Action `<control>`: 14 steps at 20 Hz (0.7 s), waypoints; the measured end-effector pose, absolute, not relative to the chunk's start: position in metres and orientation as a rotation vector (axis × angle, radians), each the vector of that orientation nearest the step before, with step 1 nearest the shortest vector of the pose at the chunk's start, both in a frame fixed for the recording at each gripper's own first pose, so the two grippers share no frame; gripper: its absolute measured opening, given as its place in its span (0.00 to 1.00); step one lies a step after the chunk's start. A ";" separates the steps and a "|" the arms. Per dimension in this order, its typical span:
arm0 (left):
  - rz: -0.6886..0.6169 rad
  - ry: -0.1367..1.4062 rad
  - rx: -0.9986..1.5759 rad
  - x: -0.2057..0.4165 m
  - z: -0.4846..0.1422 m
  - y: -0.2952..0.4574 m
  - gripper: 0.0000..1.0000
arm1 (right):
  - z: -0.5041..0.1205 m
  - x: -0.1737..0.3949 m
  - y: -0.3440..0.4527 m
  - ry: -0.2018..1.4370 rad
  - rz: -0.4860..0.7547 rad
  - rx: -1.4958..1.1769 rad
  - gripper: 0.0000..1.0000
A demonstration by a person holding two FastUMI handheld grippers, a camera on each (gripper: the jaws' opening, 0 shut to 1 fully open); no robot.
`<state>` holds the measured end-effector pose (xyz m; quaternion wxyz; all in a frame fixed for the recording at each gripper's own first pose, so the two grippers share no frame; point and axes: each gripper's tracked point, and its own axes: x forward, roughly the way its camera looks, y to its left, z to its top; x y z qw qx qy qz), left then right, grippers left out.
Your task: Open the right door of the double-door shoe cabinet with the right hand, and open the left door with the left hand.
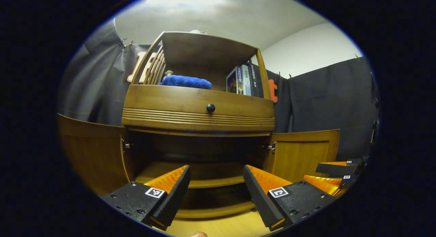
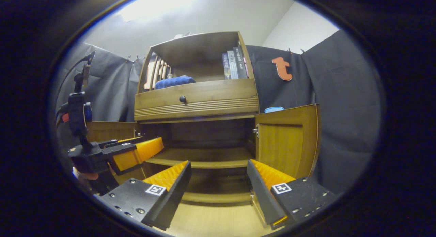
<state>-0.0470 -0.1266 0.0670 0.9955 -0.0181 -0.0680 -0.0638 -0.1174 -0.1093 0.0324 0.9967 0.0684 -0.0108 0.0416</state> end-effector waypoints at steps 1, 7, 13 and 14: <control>-0.131 -0.134 -0.035 -0.048 0.066 -0.128 0.92 | 0.033 -0.119 -0.108 -0.026 0.084 0.134 0.96; -0.137 -0.120 -0.047 -0.053 0.062 -0.130 0.92 | 0.034 -0.126 -0.112 -0.036 0.073 0.125 0.96; -0.127 -0.118 -0.048 -0.060 0.062 -0.128 0.92 | 0.037 -0.133 -0.117 -0.055 0.064 0.113 0.98; -0.128 -0.117 -0.046 -0.061 0.062 -0.129 0.95 | 0.037 -0.133 -0.118 -0.058 0.063 0.113 0.98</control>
